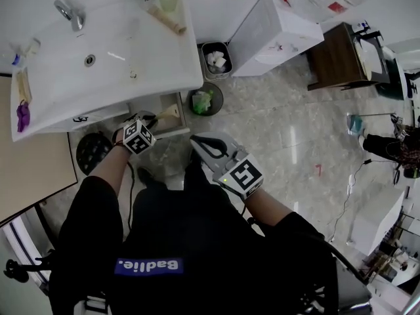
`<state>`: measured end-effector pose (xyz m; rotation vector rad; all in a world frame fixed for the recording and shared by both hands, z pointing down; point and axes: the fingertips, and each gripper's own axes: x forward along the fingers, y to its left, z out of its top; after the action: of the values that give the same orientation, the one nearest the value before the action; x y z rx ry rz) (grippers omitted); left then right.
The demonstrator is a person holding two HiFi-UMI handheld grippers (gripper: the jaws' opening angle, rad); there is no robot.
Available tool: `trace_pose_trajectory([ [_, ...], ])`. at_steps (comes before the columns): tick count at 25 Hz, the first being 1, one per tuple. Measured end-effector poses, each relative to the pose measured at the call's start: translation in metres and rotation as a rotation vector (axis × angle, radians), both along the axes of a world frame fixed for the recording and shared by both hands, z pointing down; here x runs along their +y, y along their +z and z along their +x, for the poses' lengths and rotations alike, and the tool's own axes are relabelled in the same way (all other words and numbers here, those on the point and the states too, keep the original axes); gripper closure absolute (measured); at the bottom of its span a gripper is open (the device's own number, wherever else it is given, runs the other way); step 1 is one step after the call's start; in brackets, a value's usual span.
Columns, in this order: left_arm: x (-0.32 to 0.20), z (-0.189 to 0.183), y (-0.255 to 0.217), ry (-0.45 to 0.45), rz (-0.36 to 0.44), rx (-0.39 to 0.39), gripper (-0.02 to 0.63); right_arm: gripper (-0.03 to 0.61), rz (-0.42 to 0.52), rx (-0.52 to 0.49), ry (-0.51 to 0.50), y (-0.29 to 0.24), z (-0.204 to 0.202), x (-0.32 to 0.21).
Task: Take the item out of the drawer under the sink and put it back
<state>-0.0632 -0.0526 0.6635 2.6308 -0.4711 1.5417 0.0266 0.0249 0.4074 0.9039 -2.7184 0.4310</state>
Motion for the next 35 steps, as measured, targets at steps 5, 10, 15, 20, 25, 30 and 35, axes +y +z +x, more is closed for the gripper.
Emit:
trace_pose_trajectory([
  [5, 0.006, -0.005, -0.039, -0.089, 0.013, 0.100, 0.565, 0.577, 0.023, -0.012, 0.005, -0.014, -0.004, 0.000],
  [10, 0.013, -0.010, -0.080, -0.194, 0.039, 0.202, 0.565, 0.577, 0.032, -0.019, -0.003, -0.024, -0.010, 0.004],
  [15, 0.019, -0.021, -0.132, -0.317, 0.073, 0.331, 0.565, 0.577, 0.053, -0.022, -0.010, -0.034, -0.019, 0.006],
  [20, 0.024, -0.025, -0.193, -0.398, 0.116, 0.475, 0.565, 0.577, 0.062, -0.031, -0.017, -0.043, -0.026, 0.008],
  [25, 0.034, -0.029, -0.251, -0.411, 0.159, 0.597, 0.565, 0.577, 0.074, -0.020, -0.043, -0.047, -0.038, 0.011],
  [30, 0.048, -0.037, -0.300, -0.423, 0.206, 0.690, 0.565, 0.577, 0.073, -0.023, -0.056, -0.048, -0.047, 0.013],
  [35, 0.068, -0.044, -0.338, -0.440, 0.240, 0.770, 0.565, 0.577, 0.070, -0.030, -0.073, -0.050, -0.059, 0.016],
])
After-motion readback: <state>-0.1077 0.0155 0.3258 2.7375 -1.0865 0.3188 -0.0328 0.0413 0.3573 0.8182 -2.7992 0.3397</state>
